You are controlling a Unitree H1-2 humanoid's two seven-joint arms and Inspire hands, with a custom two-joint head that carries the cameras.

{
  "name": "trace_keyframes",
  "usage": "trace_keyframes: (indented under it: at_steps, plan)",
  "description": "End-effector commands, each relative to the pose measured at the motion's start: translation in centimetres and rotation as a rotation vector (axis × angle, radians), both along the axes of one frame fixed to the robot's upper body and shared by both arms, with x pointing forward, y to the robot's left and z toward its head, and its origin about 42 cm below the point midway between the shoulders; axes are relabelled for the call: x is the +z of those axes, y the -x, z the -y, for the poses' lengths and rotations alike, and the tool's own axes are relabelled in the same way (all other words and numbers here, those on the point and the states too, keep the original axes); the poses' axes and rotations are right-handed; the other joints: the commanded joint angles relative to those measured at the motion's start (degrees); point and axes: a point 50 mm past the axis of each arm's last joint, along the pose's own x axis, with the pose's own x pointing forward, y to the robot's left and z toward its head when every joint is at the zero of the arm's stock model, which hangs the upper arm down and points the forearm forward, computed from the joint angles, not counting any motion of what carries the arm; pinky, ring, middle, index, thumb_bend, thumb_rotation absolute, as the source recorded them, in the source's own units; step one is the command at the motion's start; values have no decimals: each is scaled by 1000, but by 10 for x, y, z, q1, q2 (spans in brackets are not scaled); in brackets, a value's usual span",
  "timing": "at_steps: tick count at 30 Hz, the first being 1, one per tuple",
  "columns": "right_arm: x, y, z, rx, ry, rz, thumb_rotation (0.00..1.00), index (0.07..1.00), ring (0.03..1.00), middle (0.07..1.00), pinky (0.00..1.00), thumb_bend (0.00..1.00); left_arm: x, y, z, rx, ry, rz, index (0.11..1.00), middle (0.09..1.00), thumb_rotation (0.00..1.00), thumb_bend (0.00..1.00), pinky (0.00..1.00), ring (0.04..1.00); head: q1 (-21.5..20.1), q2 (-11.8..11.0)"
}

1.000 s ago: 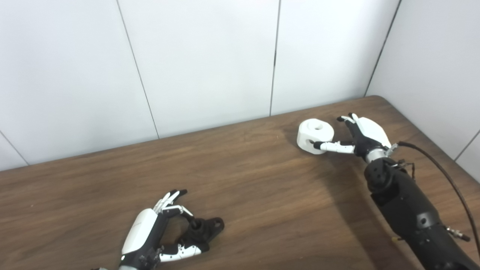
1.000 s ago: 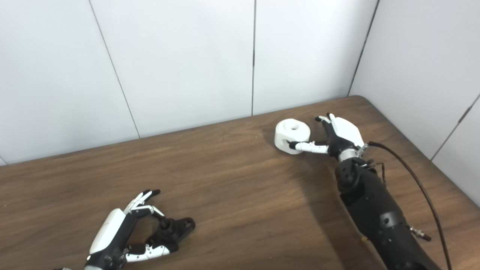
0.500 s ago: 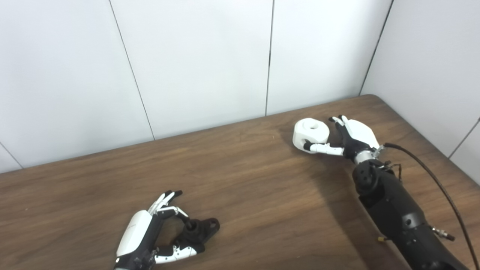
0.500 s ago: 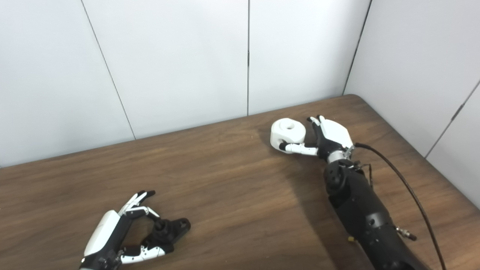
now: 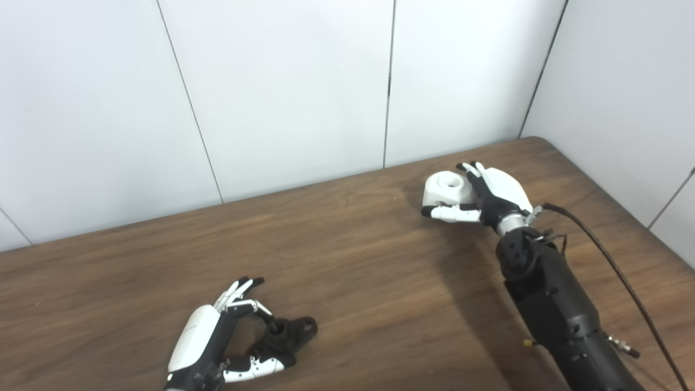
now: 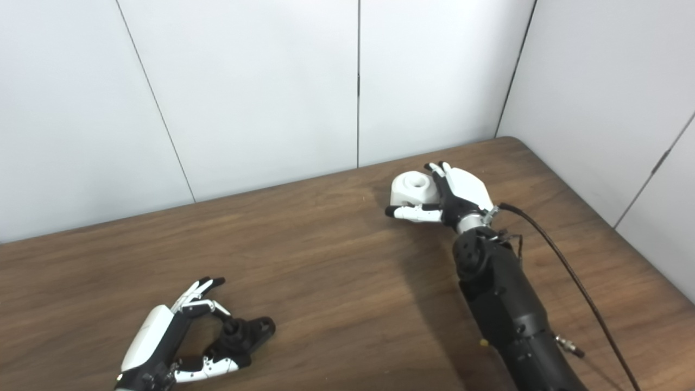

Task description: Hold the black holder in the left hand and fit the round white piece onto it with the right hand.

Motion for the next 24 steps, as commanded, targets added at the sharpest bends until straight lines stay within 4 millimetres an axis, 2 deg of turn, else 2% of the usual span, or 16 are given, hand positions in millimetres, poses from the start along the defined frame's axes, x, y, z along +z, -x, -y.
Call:
trace_keyframes:
  at_steps: [1, 10, 24]
  plan:
    - [36, -7, -4, 1, 32, 89, 706, 934, 991, 996, 966, 1000, -23, 8, -11, 25, -38, -77, 481, 922, 37, 517, 955, 980, 0, -1]
    - [40, -7, -9, 4, 29, 79, 669, 937, 997, 995, 981, 1000, -23, 9, -11, 28, -40, -78, 481, 922, 37, 517, 955, 980, -1, -1]
    - [42, -8, -5, -20, 90, 68, 630, 937, 985, 984, 964, 1000, -22, 10, -13, 28, -39, -74, 482, 922, 37, 517, 958, 981, -6, 0]
